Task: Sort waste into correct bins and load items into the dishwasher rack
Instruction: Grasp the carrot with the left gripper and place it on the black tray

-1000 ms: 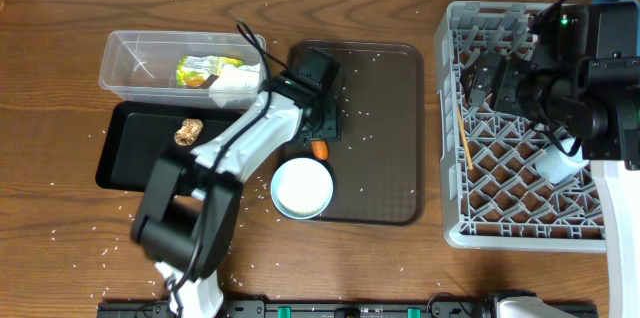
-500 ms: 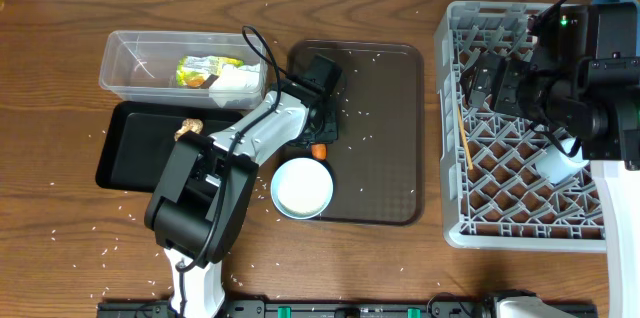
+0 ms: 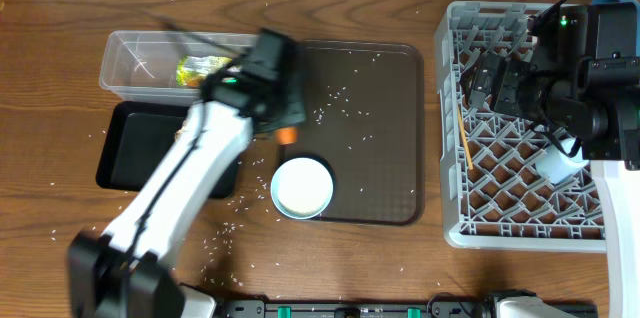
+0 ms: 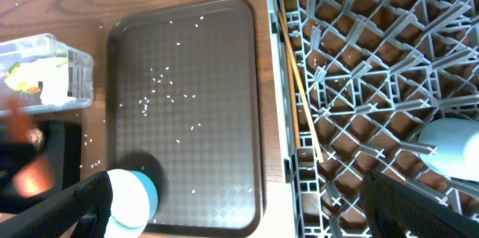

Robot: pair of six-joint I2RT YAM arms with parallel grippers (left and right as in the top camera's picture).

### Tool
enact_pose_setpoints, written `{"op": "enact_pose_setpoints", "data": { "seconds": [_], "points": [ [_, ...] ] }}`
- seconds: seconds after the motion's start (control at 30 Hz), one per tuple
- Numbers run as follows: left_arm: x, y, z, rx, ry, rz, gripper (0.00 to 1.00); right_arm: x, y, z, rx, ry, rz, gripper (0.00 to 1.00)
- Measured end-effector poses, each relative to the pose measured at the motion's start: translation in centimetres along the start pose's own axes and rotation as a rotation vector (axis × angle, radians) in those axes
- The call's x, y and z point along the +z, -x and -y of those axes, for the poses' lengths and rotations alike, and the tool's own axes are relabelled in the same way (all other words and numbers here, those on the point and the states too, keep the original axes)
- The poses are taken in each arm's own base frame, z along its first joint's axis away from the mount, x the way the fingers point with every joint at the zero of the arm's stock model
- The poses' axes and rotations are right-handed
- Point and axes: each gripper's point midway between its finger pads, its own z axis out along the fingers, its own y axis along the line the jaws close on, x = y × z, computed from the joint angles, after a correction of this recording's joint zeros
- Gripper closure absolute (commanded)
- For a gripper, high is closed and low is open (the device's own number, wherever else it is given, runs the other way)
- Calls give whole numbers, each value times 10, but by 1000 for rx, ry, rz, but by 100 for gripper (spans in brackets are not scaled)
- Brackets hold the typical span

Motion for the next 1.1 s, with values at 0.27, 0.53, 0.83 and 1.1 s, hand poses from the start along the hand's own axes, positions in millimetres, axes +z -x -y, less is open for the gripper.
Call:
{"op": "enact_pose_setpoints", "data": {
  "seconds": [0.27,0.53,0.83,1.1],
  "points": [
    [-18,8,-106,-352,232,18,73,0,0,0,0,1,2,1],
    [38,-15,-164,-685,308,45,72,0,0,0,0,0,-2,1],
    [55,-22,-198,-871,328,84,37,1,-5,2,2,-7,-21,1],
    [56,-26,-177,-693,218,-20,34,1,-4,2,2,-6,-20,1]
  ]
}}
